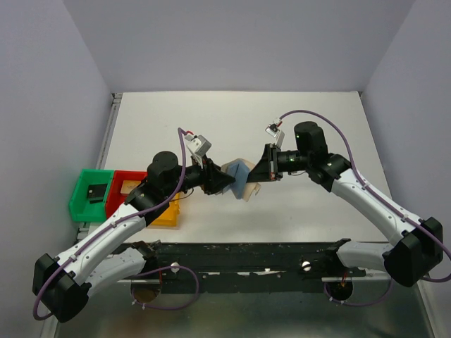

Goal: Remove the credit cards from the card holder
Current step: Place the card holder at the center of the board.

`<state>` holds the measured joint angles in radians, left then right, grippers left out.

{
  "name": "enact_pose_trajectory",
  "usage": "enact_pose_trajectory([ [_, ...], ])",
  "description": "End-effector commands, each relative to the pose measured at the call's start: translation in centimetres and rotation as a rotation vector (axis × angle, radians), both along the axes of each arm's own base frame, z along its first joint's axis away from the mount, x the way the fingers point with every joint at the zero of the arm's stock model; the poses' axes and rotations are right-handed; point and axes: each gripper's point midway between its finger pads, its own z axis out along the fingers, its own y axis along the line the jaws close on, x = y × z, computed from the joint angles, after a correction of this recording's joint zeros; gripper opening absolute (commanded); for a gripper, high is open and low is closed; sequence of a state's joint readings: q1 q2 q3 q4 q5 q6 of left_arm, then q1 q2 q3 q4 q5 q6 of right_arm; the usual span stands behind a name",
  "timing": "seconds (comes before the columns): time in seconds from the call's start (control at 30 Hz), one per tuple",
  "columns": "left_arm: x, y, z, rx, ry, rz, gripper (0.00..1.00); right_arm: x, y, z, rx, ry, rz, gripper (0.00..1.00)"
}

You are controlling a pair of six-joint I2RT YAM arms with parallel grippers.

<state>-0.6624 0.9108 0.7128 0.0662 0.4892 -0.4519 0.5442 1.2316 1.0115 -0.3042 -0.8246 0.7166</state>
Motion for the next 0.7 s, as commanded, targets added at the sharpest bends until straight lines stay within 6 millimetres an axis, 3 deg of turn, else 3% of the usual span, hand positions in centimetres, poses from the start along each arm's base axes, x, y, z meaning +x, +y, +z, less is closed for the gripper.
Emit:
enact_pose_trajectory([
  [0.0, 0.4, 0.2, 0.8, 0.006, -0.034, 0.026, 0.37, -1.0, 0.1, 1.0, 0.048, -0.041, 0.049, 0.00],
  [0.17, 0.9, 0.5, -0.1, 0.032, -0.024, 0.050, 0.28, -1.3, 0.0, 1.4, 0.053, -0.062, 0.065, 0.00],
  [0.27, 1.4, 0.7, -0.8, 0.060, -0.005, 0.080, 0.11, -1.2, -0.5, 0.7, 0.006, -0.078, 0.049, 0.01],
  [0.33, 1.8, 1.0, -1.5, 0.092, 0.022, 0.109, 0.00, -0.7, -1.4, -0.2, -0.074, -0.111, 0.007, 0.24],
  [0.37, 2.1, 1.2, -2.0, 0.112, 0.038, 0.128, 0.00, -0.3, -2.2, -0.9, -0.130, -0.118, -0.029, 0.35],
  [0.43, 2.6, 1.5, -2.7, 0.146, 0.067, 0.164, 0.00, 0.7, -3.8, -2.1, -0.232, -0.155, -0.108, 0.46],
  [0.57, 4.1, 2.3, -4.6, 0.216, 0.147, 0.265, 0.00, 2.2, -6.9, -2.2, -0.375, -0.260, -0.250, 0.50],
  [0.67, 5.0, 1.9, -5.8, 0.210, 0.202, 0.305, 0.00, 2.4, -7.3, -0.8, -0.337, -0.349, -0.278, 0.50],
])
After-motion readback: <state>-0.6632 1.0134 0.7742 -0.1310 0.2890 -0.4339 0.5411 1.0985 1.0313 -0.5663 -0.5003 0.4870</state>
